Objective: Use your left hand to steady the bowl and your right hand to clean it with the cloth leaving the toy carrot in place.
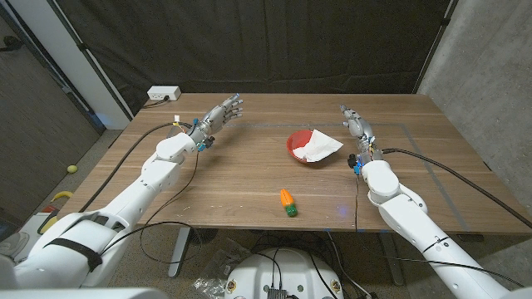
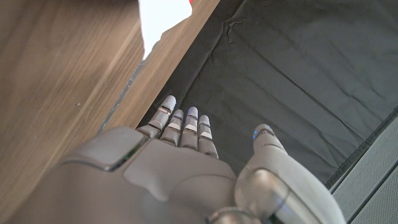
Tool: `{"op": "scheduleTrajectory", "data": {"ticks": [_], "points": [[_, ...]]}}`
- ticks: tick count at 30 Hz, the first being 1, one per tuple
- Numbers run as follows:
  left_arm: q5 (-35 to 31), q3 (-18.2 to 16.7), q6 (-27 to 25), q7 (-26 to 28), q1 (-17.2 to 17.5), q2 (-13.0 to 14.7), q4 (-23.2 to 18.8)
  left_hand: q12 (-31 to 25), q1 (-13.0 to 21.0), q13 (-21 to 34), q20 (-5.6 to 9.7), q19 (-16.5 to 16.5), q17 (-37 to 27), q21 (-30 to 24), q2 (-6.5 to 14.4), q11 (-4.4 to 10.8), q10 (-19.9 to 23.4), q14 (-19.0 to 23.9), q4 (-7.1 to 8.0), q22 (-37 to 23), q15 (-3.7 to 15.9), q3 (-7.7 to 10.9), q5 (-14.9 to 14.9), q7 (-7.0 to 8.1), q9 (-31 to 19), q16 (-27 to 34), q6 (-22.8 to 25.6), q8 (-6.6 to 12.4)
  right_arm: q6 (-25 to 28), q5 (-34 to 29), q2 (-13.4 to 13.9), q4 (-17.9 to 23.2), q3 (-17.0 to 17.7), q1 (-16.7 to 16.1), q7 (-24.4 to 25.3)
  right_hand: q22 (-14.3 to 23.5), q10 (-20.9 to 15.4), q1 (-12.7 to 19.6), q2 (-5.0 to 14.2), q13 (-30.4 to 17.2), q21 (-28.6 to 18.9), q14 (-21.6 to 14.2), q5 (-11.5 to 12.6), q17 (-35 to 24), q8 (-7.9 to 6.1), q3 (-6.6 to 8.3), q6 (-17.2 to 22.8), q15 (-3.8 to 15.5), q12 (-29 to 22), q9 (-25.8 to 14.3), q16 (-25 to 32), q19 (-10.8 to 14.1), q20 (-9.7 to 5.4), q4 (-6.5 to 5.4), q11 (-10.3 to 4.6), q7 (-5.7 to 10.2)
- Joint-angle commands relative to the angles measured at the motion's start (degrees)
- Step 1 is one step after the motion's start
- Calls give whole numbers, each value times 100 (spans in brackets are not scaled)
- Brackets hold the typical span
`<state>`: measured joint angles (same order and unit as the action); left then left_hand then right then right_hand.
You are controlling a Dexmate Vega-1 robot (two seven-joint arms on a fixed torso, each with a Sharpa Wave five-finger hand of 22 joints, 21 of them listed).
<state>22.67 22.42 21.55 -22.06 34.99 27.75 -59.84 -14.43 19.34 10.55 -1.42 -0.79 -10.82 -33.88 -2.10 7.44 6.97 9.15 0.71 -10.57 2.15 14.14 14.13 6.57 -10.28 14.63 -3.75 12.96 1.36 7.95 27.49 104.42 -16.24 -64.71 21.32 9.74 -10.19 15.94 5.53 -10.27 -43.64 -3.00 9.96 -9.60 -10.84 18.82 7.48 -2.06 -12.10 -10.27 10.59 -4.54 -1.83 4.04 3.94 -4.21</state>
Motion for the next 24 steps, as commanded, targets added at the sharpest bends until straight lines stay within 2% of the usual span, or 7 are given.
{"op": "scheduleTrajectory", "data": {"ticks": [1,5,7,11,18,24], "points": [[-918,385,-391,632,-159,217,-589,-64,219,32,21,238,-47,-29,-58,21,296,430,-135,-21,257,10,9,5,-24,122,308,81,302,-434,217,446,53,-195,165,17,-57,96,8,-22,9,-56,13,-16,-44,28,89,-17,-32,-11,1,17,7,58,2,20],[-1242,446,-922,1097,-64,353,-1156,-106,363,37,39,496,-62,-96,-111,27,587,704,-216,-23,356,0,3,25,-27,172,588,137,375,-558,271,582,77,-260,217,18,-66,124,6,-22,25,-60,12,-17,-43,28,102,-9,-32,-12,1,31,-2,84,2,28],[-1355,457,-1174,1304,-21,393,-1403,-138,506,41,47,750,-82,-153,-184,25,910,1077,-300,-21,420,-26,-14,-19,-28,252,1012,229,404,-643,318,645,80,-289,232,18,-73,131,6,-22,29,-68,12,-18,-43,28,108,-16,-33,-12,4,35,0,91,6,28],[-1646,570,-1616,1491,-61,508,-1827,-172,676,44,124,1141,-106,-256,-292,51,1336,1493,-407,-19,480,-63,-19,-37,-27,364,1349,270,587,-855,420,829,74,-343,275,19,-105,156,5,-22,47,-85,10,-19,-45,27,132,-15,-42,-13,8,50,5,116,5,27],[-2044,843,-1853,1365,-285,615,-2077,-112,917,46,231,1331,-118,-300,-340,126,1440,1602,-539,-18,601,-38,1,8,-29,386,1543,292,801,-1135,551,994,38,-376,266,21,-117,176,4,-22,70,-88,8,-21,-47,21,158,-17,-42,-14,7,56,0,136,5,28],[-2268,938,-2083,1404,-349,638,-2289,-61,1231,52,306,1504,-121,-327,-607,148,1634,1692,-761,-17,677,-109,51,-14,-30,380,1855,345,1002,-1343,636,1143,33,-439,274,22,-139,186,2,-22,91,-98,6,-23,-45,13,172,-20,-46,-15,10,56,7,149,-2,37]]}}
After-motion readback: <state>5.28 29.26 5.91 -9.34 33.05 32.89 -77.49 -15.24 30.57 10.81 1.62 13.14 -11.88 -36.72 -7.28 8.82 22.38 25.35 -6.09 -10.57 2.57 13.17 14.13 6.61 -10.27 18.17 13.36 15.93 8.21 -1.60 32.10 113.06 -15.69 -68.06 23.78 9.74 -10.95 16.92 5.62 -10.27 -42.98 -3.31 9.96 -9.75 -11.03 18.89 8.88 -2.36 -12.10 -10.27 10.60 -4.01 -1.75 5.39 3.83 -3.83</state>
